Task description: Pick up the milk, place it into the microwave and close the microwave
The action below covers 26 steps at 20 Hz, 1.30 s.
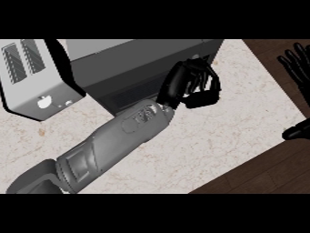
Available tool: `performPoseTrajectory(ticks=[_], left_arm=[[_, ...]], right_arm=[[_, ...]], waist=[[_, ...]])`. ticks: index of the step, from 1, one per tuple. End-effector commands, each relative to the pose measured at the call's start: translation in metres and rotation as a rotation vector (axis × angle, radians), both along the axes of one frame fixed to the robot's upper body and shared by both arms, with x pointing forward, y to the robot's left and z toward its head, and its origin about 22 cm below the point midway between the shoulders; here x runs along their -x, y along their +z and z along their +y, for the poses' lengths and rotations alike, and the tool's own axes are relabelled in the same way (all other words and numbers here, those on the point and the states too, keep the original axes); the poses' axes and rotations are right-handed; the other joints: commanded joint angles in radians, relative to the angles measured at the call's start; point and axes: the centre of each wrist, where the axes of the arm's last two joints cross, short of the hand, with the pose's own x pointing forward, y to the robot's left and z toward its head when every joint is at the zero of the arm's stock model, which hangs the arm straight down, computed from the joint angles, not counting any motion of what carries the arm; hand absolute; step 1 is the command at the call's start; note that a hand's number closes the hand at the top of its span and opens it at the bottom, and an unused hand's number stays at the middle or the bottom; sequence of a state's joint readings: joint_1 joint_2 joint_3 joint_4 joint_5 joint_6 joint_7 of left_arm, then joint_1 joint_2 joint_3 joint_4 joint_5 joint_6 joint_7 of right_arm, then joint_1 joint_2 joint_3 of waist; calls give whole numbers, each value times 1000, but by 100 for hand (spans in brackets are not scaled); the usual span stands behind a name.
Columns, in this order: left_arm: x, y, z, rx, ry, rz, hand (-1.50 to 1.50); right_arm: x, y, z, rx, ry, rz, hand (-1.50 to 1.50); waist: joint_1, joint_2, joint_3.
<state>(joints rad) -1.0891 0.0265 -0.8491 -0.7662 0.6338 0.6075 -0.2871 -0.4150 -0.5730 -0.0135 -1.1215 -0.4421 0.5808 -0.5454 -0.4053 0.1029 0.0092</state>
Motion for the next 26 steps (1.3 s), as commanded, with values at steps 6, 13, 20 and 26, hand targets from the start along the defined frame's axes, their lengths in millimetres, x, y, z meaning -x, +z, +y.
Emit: performPoseTrajectory(ticks=[6, 13, 20, 26], left_arm=[[-3, 12, -13, 8, -4, -11, 150], [-4, 11, -12, 17, 36, -2, 150], [-2, 7, -11, 20, 60, -13, 150], [-3, 9, -12, 28, 91, -20, 150]], right_arm=[[-9, 41, 41, 99, 368, -110, 150], [-4, 52, 62, 122, 450, -125, 150], [6, 55, 80, 131, 520, -125, 150], [11, 65, 90, 133, 557, -148, 150]], waist=[[-9, 2, 1], [-48, 3, 2], [-67, 4, 3], [-83, 0, 2]])
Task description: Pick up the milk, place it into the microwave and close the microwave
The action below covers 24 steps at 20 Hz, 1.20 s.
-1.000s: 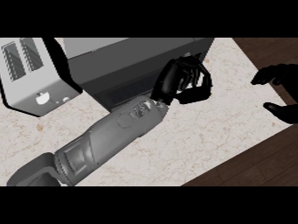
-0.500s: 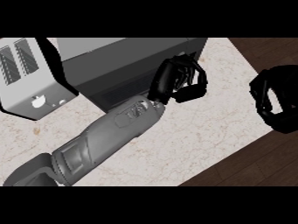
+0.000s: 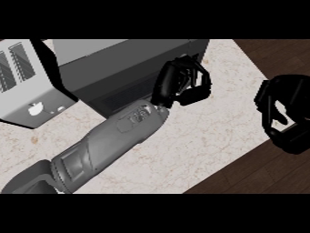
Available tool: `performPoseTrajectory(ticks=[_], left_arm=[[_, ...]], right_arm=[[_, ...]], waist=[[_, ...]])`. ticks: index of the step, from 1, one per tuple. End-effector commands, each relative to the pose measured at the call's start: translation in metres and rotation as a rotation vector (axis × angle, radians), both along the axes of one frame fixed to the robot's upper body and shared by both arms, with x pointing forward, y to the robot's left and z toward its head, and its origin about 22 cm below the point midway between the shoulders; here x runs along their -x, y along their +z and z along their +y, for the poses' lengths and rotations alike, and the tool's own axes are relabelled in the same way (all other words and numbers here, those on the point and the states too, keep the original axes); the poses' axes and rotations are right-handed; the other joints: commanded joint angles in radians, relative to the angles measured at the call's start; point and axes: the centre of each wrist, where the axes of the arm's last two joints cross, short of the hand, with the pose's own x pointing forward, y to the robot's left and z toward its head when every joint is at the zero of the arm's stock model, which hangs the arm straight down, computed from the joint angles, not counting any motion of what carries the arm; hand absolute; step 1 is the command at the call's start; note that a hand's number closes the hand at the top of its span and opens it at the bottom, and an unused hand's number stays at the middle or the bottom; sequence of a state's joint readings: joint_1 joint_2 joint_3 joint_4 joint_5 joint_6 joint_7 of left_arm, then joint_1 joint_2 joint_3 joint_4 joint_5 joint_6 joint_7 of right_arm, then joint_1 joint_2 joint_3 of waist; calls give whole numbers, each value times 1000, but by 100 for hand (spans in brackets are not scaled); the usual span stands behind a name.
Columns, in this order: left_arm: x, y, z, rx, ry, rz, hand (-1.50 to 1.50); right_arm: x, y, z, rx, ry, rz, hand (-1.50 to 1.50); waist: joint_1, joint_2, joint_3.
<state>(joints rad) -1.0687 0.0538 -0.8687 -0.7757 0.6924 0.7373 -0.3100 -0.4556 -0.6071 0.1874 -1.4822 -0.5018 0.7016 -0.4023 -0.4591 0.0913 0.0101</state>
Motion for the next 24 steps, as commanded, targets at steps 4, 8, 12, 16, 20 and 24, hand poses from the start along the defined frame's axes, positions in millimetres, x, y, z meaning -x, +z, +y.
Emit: performPoseTrajectory(ticks=[4, 8, 12, 16, 20, 24], left_arm=[[0, 16, -24, 11, -40, -16, 150], [-9, 14, -10, 119, 183, 13, 150], [-5, 9, -4, 272, 117, 327, 150], [-10, 14, 6, 443, 129, 383, 150], [-8, 1, 13, 498, 87, 435, 150], [-7, -15, 21, 529, 52, 471, 150]], right_arm=[[8, 2, 8, -21, 119, -14, 150], [13, 2, 6, -33, 100, -11, 150], [25, -15, 18, 106, 209, 92, 150], [37, -28, 28, 56, 229, 136, 150], [50, -39, 35, 25, 235, 168, 150], [62, -45, 43, 8, 233, 186, 150]], waist=[[-36, 11, 2], [10, 1, -6], [22, 41, -17], [58, 30, -21], [80, 24, -18], [114, 16, -18]])
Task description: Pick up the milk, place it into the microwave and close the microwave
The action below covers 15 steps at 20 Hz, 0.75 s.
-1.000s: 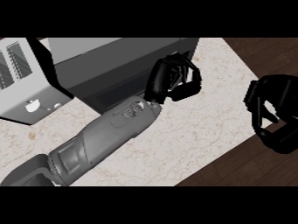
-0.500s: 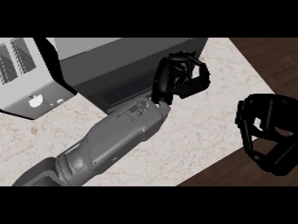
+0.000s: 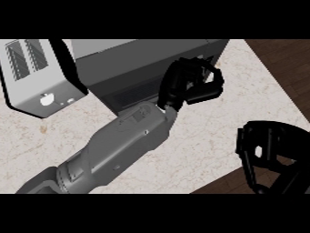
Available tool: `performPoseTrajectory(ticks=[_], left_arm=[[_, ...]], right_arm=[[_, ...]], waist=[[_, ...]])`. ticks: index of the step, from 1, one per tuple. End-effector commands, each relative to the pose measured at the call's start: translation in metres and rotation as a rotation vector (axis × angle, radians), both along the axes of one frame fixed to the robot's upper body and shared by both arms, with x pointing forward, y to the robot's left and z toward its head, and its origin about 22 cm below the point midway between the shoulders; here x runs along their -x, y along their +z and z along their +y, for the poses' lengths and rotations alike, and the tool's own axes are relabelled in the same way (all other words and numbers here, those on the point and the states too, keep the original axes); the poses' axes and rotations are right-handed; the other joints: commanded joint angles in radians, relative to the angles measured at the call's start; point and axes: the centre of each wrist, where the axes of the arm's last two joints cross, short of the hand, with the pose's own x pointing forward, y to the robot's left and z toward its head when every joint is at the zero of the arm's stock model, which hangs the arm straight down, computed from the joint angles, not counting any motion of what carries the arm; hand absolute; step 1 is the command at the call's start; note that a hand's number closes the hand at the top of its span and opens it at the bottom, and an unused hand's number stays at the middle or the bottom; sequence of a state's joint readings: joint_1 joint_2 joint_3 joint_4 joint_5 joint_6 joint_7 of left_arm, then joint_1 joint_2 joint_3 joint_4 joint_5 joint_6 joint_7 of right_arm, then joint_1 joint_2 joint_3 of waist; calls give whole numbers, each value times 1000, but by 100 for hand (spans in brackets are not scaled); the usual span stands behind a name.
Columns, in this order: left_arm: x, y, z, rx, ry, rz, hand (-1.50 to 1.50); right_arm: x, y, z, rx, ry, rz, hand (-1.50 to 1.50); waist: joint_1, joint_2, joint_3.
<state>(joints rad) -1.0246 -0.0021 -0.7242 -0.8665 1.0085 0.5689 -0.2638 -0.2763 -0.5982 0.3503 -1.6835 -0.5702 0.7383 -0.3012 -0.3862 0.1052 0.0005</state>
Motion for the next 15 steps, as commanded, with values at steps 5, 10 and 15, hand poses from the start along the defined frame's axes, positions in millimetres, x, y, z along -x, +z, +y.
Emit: performPoseTrajectory(ticks=[5, 10, 15], left_arm=[[-16, -51, 49, 118, 136, 182, 150], [-19, -60, 63, 159, 108, 180, 150], [-17, -73, 69, 159, 72, 177, 150]], right_arm=[[25, -13, 14, -56, 16, 33, 150], [39, -15, 18, -64, 7, 32, 150], [53, -14, 28, -76, 5, 25, 150]], waist=[[64, 0, -8], [80, -7, -9], [90, -9, -9]])
